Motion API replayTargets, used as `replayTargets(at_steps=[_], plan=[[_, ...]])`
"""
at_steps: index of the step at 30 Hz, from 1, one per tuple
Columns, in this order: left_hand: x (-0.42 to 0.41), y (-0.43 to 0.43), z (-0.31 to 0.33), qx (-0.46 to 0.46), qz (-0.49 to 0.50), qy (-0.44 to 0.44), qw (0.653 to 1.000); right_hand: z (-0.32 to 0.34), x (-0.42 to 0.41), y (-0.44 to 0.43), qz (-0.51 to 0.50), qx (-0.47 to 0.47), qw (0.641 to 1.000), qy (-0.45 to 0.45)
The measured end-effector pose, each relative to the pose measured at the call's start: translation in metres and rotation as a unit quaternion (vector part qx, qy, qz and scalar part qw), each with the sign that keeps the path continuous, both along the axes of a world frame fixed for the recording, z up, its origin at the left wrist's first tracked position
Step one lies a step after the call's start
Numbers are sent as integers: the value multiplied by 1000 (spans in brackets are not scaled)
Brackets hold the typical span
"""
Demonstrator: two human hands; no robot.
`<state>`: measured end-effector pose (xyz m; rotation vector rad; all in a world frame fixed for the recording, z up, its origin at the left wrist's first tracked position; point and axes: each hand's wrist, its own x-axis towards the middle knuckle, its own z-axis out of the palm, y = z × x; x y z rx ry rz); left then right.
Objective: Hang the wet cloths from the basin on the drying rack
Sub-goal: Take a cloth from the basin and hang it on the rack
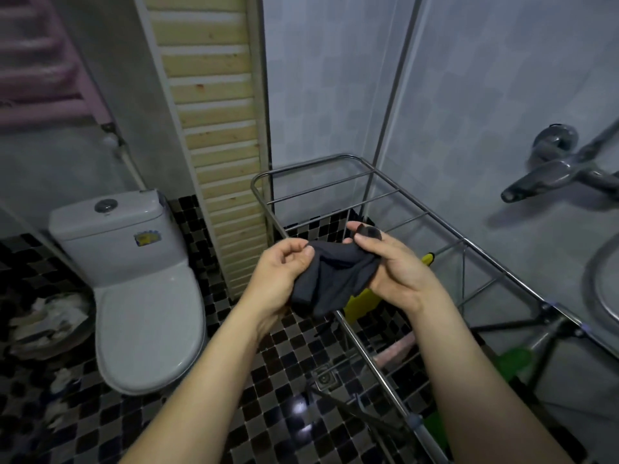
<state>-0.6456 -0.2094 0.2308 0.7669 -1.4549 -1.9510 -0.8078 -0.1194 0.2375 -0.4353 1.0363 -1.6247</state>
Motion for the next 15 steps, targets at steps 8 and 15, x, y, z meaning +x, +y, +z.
replayTargets(at_steps=[8,15], plan=[[34,-38,26,-55,40,23,997,23,-1,-6,-16,105,957,270],[40,-79,13,-146,205,-126,960,53,8,-16,-24,78,967,241]])
